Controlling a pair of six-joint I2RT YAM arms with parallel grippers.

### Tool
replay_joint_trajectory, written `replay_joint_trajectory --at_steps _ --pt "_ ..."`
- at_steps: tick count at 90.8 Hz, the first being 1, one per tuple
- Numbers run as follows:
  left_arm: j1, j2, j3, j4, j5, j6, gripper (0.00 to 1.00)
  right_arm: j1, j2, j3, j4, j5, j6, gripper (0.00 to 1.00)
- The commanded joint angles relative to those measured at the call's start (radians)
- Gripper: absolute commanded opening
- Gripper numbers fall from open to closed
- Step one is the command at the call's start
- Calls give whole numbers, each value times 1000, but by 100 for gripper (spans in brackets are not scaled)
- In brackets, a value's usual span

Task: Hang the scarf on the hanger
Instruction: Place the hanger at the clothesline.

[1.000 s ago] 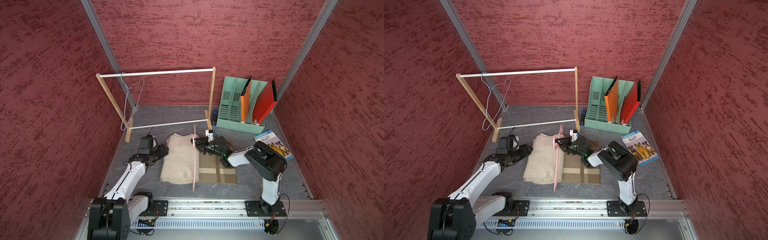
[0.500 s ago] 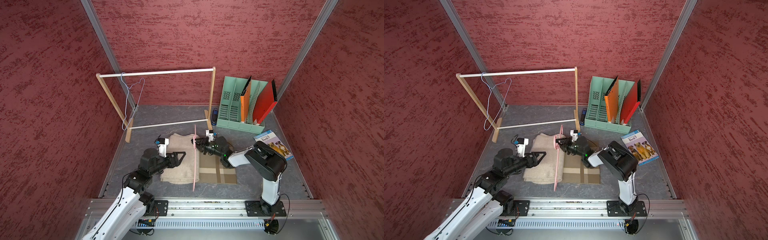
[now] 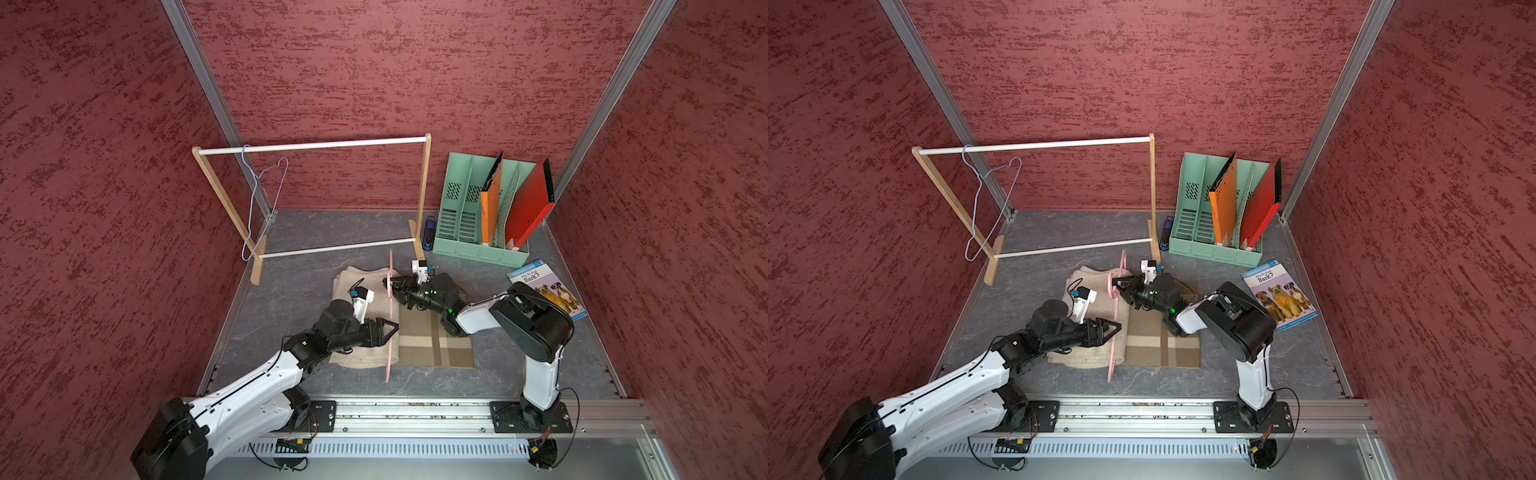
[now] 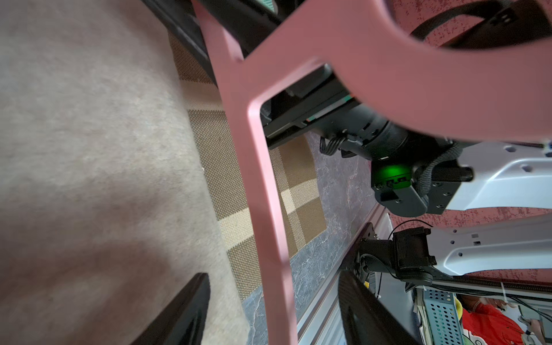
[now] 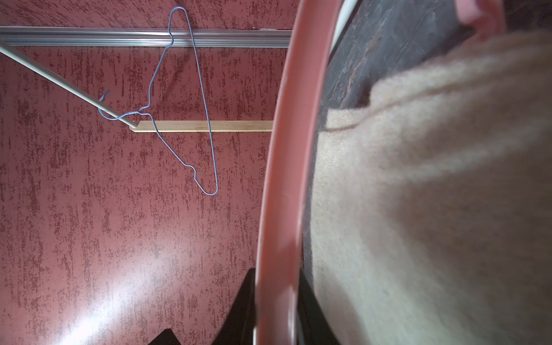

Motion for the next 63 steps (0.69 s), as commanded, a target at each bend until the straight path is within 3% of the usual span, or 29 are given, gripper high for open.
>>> replay_joint_trajectory --at_steps 1,29,63 --pt "-12 43 23 117 -21 1 62 -11 -13 -21 19 9 -17 0" --pt "-35 27 14 128 -59 -5 32 -17 -22 -46 44 38 -19 3" --pt "-42 68 20 172 -62 -8 20 -17 -20 -39 34 25 -20 4"
